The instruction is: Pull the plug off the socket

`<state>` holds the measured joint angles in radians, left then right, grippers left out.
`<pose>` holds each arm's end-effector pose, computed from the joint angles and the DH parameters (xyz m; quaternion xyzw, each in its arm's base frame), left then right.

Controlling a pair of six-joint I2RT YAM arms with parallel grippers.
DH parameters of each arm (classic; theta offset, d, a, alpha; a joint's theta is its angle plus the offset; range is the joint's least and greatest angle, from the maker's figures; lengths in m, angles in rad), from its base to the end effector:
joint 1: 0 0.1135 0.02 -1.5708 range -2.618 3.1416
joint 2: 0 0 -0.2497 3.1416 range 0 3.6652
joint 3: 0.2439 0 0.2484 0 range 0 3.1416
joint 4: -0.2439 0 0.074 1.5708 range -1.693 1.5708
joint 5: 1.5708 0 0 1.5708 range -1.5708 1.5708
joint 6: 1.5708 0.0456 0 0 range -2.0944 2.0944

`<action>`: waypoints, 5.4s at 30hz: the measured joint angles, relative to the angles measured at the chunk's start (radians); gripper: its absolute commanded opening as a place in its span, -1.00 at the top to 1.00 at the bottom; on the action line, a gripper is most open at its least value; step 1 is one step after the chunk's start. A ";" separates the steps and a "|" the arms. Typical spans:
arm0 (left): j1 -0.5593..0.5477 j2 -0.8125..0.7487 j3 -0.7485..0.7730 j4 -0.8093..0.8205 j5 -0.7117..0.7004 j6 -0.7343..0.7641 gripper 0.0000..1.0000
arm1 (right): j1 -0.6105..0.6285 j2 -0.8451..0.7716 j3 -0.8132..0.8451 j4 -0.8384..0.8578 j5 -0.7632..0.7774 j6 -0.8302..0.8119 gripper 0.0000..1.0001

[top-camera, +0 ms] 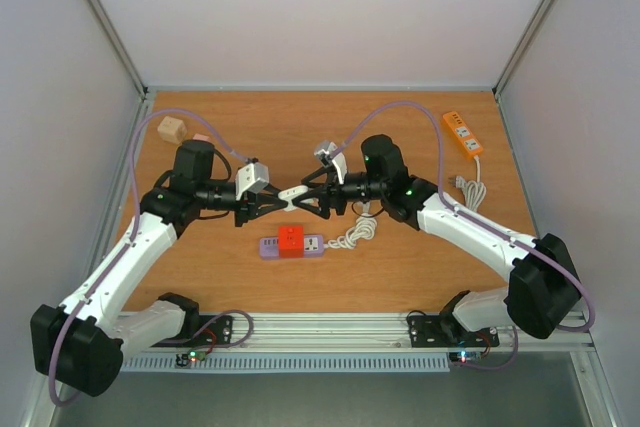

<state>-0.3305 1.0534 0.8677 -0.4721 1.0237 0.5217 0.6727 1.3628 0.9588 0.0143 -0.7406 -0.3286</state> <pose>0.1972 -0.1088 0.2852 0.5201 0.6233 -0.4009 0.4245 0.2258 0.2192 0.2773 -0.5484 0.5826 0.3850 0.4600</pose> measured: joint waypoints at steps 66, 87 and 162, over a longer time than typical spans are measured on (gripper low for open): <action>0.388 0.544 0.017 0.357 -0.837 -0.005 0.99 | -0.032 0.051 0.086 -0.135 0.384 -0.185 -0.97; 0.275 0.883 0.232 0.579 -1.186 0.052 0.95 | -0.033 0.101 0.086 -0.157 0.386 -0.185 -0.97; -0.138 0.175 -0.135 -0.122 -0.404 0.272 -0.98 | -0.162 0.027 -0.257 -0.181 0.001 -0.601 -0.97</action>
<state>-0.4683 1.2289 0.7322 -0.5938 0.6193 0.7940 0.5106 1.3903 0.7021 -0.1669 -0.7395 -0.9298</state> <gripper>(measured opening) 0.996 0.985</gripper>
